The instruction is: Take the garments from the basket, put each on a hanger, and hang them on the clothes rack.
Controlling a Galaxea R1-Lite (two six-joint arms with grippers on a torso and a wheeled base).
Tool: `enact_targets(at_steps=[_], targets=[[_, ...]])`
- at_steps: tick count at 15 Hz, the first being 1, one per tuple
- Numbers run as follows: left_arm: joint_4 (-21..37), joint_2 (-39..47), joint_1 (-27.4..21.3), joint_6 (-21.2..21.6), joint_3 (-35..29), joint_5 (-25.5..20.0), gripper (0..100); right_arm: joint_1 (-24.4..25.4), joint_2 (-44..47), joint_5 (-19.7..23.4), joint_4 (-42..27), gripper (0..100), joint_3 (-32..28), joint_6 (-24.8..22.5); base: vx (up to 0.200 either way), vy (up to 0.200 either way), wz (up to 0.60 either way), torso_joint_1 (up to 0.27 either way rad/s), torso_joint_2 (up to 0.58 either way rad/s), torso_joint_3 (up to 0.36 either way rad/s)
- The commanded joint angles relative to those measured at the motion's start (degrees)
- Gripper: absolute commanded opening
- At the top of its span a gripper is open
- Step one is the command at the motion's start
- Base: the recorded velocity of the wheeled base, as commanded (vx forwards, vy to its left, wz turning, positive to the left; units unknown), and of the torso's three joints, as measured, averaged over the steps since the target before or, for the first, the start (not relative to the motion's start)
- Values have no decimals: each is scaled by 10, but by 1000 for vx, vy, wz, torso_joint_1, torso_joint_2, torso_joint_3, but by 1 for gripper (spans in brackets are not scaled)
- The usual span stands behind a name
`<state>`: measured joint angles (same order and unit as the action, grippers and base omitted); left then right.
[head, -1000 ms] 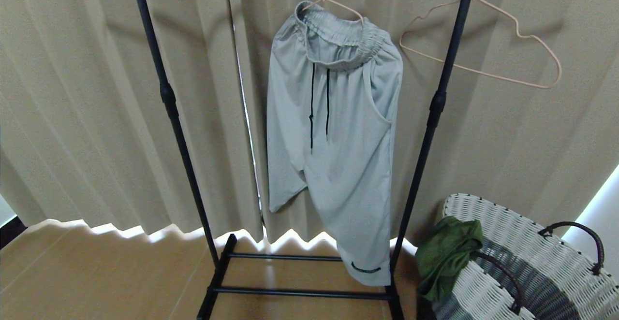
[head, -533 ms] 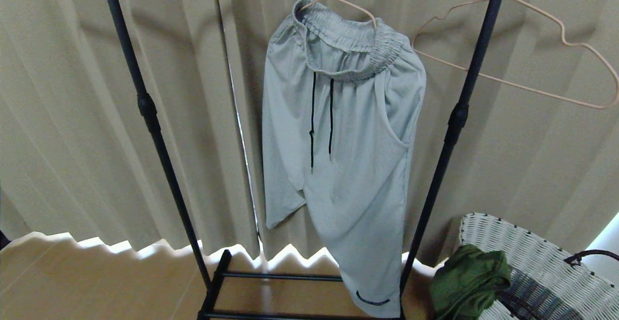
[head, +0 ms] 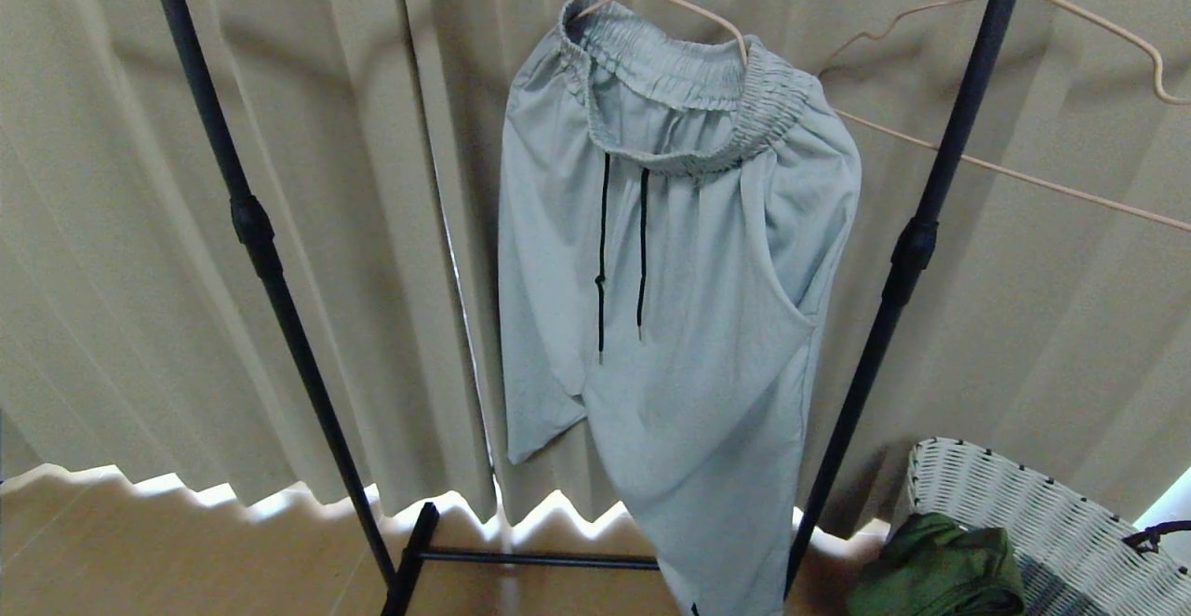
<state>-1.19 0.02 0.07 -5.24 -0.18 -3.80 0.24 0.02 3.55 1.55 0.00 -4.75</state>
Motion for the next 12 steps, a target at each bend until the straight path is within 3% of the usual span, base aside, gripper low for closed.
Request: enact_targets(at_steps=[1,4,5,7,8,9,12], targets=[[0,1,0,0,0,-1,100,0,0,11,-2,100,0,-6,0,0,0,0,0,0],[0,1,0,0,0,-1,100,13,58,23,-48,100,-41,-32,0,0,0,0,0,0],[0,0,0,0,0,-1,100,27,141,22,-67,100,-110,-37,0,0,0,0,0,0],[0,0,0,0,0,-1,100,36,270,21,-61,100,-175,-37,0,0,0,0,0,0],[0,0,0,0,0,1,100,36,329,21,-61,100,-199,-38,0,0,0,0,0,0],[0,0,0,0,0,1,100,36,329,21,-61,100,-199,-38,0,0,0,0,0,0],[0,0,0,-1,0,1,100,14,518,17,-60,100,-236,-67,0,0,0,3,-109,-107]])
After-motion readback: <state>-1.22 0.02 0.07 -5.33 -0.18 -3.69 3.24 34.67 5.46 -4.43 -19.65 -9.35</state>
